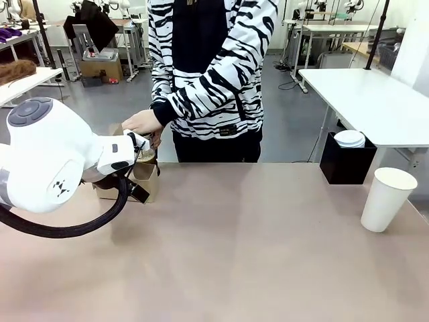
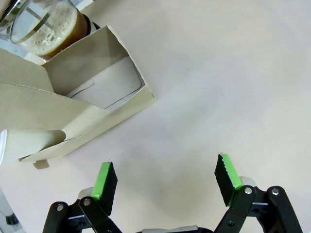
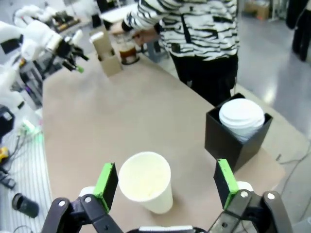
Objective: Pour a drink into a cup and package it in a carrier.
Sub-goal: Pick up the 600 ml Paper Cup and place it in the middle top area of the table.
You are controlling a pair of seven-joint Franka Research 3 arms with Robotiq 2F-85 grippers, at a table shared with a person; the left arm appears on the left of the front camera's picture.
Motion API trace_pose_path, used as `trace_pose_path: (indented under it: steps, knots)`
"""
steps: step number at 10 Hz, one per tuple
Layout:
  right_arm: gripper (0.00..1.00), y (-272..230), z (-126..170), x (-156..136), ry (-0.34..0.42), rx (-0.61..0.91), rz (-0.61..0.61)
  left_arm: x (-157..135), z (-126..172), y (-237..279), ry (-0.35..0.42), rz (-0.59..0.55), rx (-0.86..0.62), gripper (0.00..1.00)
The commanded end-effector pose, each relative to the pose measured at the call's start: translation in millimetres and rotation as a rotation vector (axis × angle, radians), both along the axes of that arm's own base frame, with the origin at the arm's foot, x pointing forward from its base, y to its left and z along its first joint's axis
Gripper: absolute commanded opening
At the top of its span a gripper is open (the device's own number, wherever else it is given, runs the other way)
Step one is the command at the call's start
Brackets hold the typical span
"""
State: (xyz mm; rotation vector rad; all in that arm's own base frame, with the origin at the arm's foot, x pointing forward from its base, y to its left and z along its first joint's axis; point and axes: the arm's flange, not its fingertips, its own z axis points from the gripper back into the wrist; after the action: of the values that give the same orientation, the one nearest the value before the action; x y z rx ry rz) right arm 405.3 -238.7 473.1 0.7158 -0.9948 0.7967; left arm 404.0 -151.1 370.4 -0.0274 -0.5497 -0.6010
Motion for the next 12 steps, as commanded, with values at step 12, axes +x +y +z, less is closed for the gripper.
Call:
trace_pose_path:
  steps: [12]
  knots:
    - [1.0,-10,-189,-63,-0.256,0.217,0.045,0,0,0,0.0,-0.001,0.0,1.0]
